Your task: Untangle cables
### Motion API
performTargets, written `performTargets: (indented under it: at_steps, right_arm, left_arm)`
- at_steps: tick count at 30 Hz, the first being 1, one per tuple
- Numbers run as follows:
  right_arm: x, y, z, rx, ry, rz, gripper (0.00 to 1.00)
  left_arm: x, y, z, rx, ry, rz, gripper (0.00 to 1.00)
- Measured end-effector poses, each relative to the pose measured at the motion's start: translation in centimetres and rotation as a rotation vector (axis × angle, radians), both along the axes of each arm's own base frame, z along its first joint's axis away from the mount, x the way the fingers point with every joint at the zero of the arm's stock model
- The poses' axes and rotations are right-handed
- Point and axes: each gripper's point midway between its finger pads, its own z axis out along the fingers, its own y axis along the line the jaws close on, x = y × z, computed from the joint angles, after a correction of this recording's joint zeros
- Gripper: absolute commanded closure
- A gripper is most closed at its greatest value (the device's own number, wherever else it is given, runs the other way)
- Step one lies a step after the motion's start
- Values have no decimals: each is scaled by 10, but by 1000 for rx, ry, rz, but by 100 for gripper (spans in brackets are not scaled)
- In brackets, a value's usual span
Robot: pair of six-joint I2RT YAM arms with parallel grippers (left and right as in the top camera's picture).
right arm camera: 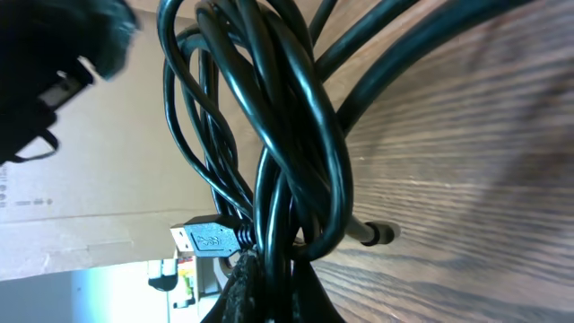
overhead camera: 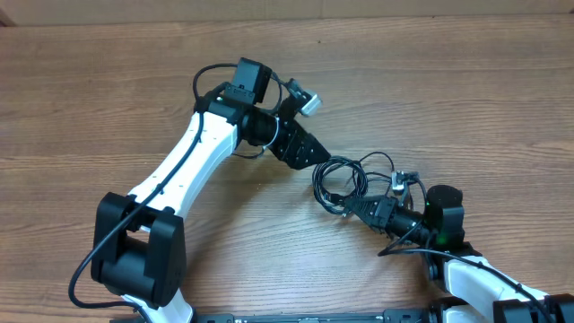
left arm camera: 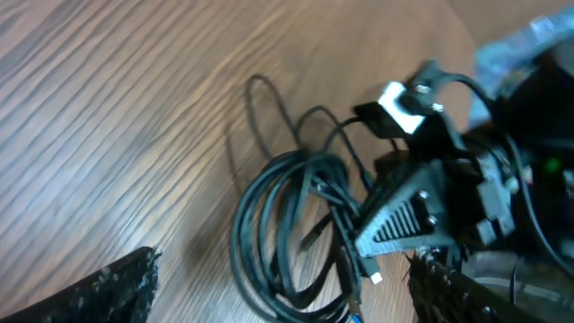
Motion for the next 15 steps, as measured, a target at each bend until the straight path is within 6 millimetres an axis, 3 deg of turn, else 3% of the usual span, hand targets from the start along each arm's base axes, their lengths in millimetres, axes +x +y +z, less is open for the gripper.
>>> performTargets:
  at_steps: [6, 12, 15]
  right_arm:
    - [-7, 5, 4, 6, -42, 68, 96]
    - [-21, 16, 17, 44, -139, 196, 96]
    - [-26, 19, 24, 68, -173, 244, 96]
  left_arm:
    - [-10, -11, 4, -32, -89, -111, 16]
    - [-26, -32, -5, 29, -176, -210, 14]
    - [-35, -41, -10, 57, -215, -258, 22]
